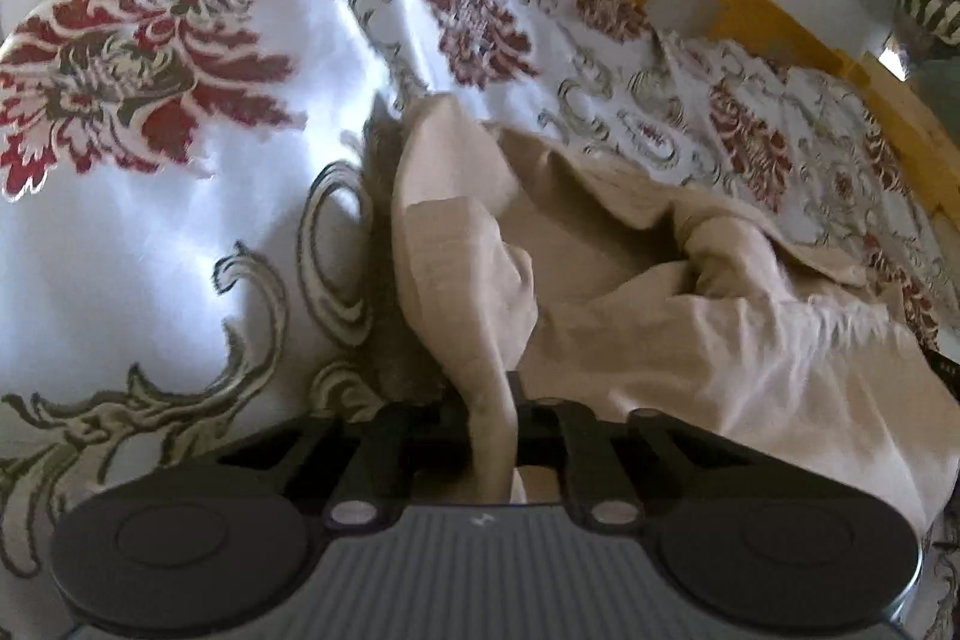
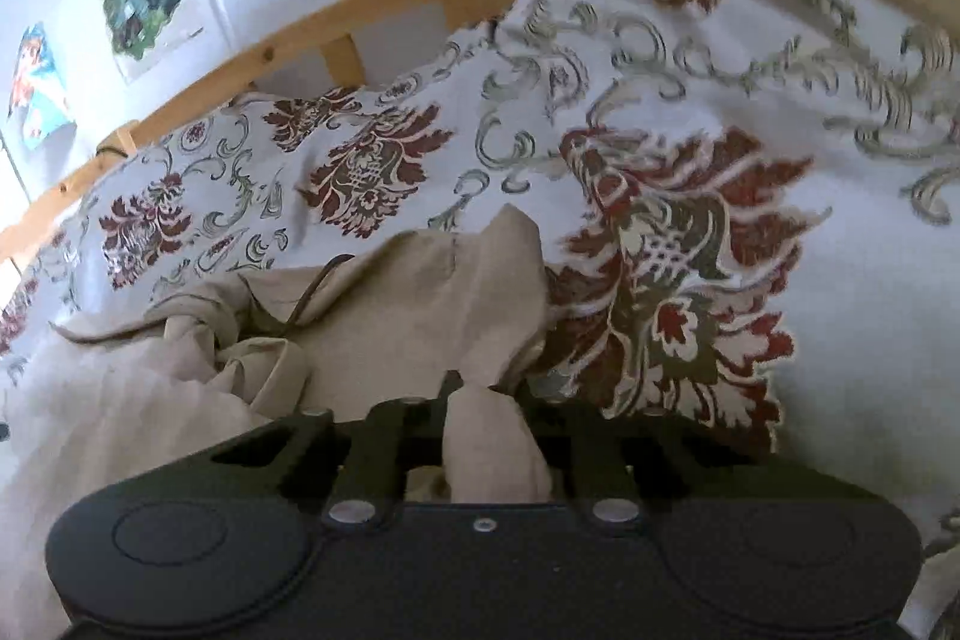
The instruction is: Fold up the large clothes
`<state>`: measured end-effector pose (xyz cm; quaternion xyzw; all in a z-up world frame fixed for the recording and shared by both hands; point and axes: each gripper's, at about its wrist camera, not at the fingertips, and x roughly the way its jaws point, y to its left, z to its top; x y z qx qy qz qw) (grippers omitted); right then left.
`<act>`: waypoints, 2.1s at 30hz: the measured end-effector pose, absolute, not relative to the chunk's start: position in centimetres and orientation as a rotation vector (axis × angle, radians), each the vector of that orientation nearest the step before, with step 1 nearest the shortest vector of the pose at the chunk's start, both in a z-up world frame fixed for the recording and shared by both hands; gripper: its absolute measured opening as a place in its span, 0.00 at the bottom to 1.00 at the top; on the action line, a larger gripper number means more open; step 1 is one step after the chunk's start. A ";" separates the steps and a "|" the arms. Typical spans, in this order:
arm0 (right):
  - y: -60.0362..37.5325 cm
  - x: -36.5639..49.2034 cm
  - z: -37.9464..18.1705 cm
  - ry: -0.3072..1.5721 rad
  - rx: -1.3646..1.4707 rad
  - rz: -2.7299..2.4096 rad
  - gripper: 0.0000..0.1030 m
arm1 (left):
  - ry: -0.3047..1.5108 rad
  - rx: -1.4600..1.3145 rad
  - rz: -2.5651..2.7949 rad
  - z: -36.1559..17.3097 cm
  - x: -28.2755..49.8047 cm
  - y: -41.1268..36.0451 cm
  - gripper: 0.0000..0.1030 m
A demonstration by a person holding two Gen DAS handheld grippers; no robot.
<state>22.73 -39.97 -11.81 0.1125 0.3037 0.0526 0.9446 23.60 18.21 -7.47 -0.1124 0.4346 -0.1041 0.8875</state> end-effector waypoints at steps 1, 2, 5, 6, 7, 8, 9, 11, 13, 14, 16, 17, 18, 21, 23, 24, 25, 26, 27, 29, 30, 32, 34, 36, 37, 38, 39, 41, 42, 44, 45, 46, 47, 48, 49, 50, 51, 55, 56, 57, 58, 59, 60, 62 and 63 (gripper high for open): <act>-39.7 22.2 -11.3 0.593 0.199 0.083 0.06 | 0.882 -0.228 -0.218 -7.2 23.4 17.9 0.05; -39.6 21.7 -10.7 0.565 0.182 0.051 0.05 | 0.867 -0.228 -0.222 -6.8 23.4 17.6 0.05; -41.7 19.8 -8.2 0.481 0.222 -0.056 0.04 | 0.826 -0.266 -0.254 -5.7 23.6 16.9 0.04; -42.7 19.0 -7.4 0.463 0.253 -0.072 0.04 | 0.818 -0.282 -0.266 -5.4 23.8 16.7 0.04; -43.1 18.5 -6.9 0.451 0.249 -0.081 0.04 | 0.816 -0.290 -0.272 -5.2 24.1 16.4 0.04; -43.1 18.1 -6.6 0.442 0.234 -0.086 0.04 | 0.819 -0.281 -0.273 -5.1 24.3 16.1 0.04; -43.1 17.9 -6.5 0.442 0.233 -0.076 0.04 | 0.826 -0.254 -0.271 -5.1 24.4 15.8 0.04; -43.2 18.2 -6.9 0.475 0.251 -0.033 0.06 | 0.831 -0.234 -0.262 -5.3 24.1 16.0 0.04; -43.3 18.9 -7.5 0.499 0.279 -0.015 0.12 | 0.835 -0.251 -0.243 -5.5 23.4 17.0 0.04; -43.3 19.1 -7.9 0.510 0.282 -0.014 0.19 | 0.839 -0.262 -0.237 -5.7 23.1 17.7 0.05; -43.4 19.4 -8.5 0.518 0.303 -0.008 0.31 | 0.855 -0.279 -0.229 -6.2 22.5 18.7 0.06; -43.3 19.4 -8.7 0.516 0.316 -0.004 0.48 | 0.863 -0.286 -0.223 -6.5 22.3 19.1 0.08; -43.2 19.5 -8.8 0.513 0.318 -0.013 0.57 | 0.870 -0.298 -0.211 -6.8 22.3 19.4 0.11; -42.8 19.2 -8.5 0.469 0.271 -0.076 0.84 | 0.894 -0.345 -0.163 -7.5 22.6 20.2 0.24; -42.3 18.7 -7.6 0.439 0.215 -0.133 0.89 | 0.893 -0.350 -0.127 -7.5 22.5 20.3 0.35; -41.9 18.3 -6.9 0.418 0.184 -0.159 0.90 | 0.888 -0.343 -0.108 -7.3 22.3 20.3 0.39; -41.5 17.8 -6.1 0.390 0.155 -0.172 0.93 | 0.878 -0.331 -0.093 -7.0 22.0 20.2 0.41; -40.7 17.3 -5.4 0.364 0.140 -0.173 0.96 | 0.861 -0.315 -0.078 -6.6 21.6 20.0 0.52; -39.8 16.8 -4.7 0.338 0.139 -0.161 0.98 | 0.840 -0.300 -0.061 -6.1 21.2 19.8 0.68; -37.5 15.9 -4.0 0.297 0.160 -0.125 0.99 | 0.788 -0.284 -0.029 -5.1 20.0 19.4 0.85; -36.1 15.7 -4.1 0.293 0.173 -0.103 0.99 | 0.767 -0.275 -0.008 -4.5 19.5 19.1 0.93; -32.9 16.0 -4.8 0.311 0.180 -0.035 0.99 | 0.741 -0.242 0.061 -3.6 18.9 18.3 0.99; -29.4 17.3 -6.0 0.354 0.125 0.029 0.99 | 0.724 -0.215 0.098 -3.0 18.5 17.6 0.99; -26.1 18.5 -6.8 0.373 0.041 0.070 0.99 | 0.723 -0.195 0.109 -2.6 18.3 17.1 0.99; -24.6 19.0 -7.1 0.370 -0.001 0.091 0.99 | 0.724 -0.185 0.116 -2.5 18.3 16.8 0.99; -23.2 19.6 -7.4 0.367 -0.051 0.095 0.99 | 0.728 -0.176 0.122 -2.4 18.3 16.5 0.99; -22.1 20.3 -7.7 0.365 -0.097 0.089 0.99 | 0.730 -0.165 0.129 -2.4 18.3 16.2 0.99; -20.7 21.2 -8.0 0.373 -0.151 0.081 0.99 | 0.734 -0.141 0.140 -2.4 18.3 15.6 0.99; -20.1 21.7 -8.1 0.383 -0.159 0.075 0.99 | 0.735 -0.127 0.143 -2.4 18.2 15.4 0.99; -19.5 23.1 -8.9 0.438 -0.172 0.075 0.99 | 0.736 -0.103 0.140 -2.5 17.9 15.0 0.99; -19.0 24.0 -9.7 0.500 -0.194 0.082 0.99 | 0.735 -0.091 0.137 -2.5 17.7 14.8 0.99; -18.6 25.0 -10.8 0.577 -0.215 0.098 0.99 | 0.730 -0.082 0.136 -2.5 17.4 14.7 0.99; -18.4 25.5 -11.9 0.621 -0.223 0.107 0.99 | 0.723 -0.075 0.139 -2.5 17.1 14.6 0.99; -18.2 25.7 -12.6 0.617 -0.227 0.102 0.99 | 0.711 -0.073 0.142 -2.4 16.6 14.6 0.99; -18.1 25.6 -13.1 0.600 -0.234 0.096 0.99 | 0.695 -0.077 0.143 -2.4 15.9 14.7 0.99; -17.9 25.6 -13.3 0.595 -0.238 0.094 0.99 | 0.672 -0.091 0.141 -2.5 14.9 14.8 0.99; -18.1 25.7 -13.4 0.599 -0.231 0.097 0.99 | 0.649 -0.113 0.137 -2.5 13.9 15.0 0.99; -19.3 25.5 -12.8 0.603 -0.151 0.130 0.99 | 0.606 -0.268 0.090 -3.6 10.5 16.0 0.99; -19.7 25.0 -12.4 0.588 -0.120 0.141 0.99 | 0.618 -0.308 0.069 -4.1 10.0 16.2 0.99; -20.2 24.2 -11.8 0.559 -0.084 0.150 0.99 | 0.647 -0.337 0.052 -4.7 9.8 16.4 0.99; -20.6 23.3 -11.0 0.526 -0.056 0.154 0.99 | 0.682 -0.359 0.044 -5.2 9.9 16.6 0.99; -20.9 22.7 -10.3 0.502 -0.043 0.157 0.99 | 0.717 -0.394 0.041 -5.8 10.0 16.7 0.99; -21.1 22.2 -9.5 0.480 -0.041 0.162 0.99 | 0.735 -0.429 0.039 -6.2 10.0 16.9 0.99; -21.0 21.6 -8.3 0.427 -0.057 0.153 0.99 | 0.745 -0.486 0.059 -6.9 10.1 17.2 0.99; -20.9 21.5 -7.8 0.399 -0.062 0.138 0.99 | 0.742 -0.497 0.065 -7.0 10.2 17.3 0.99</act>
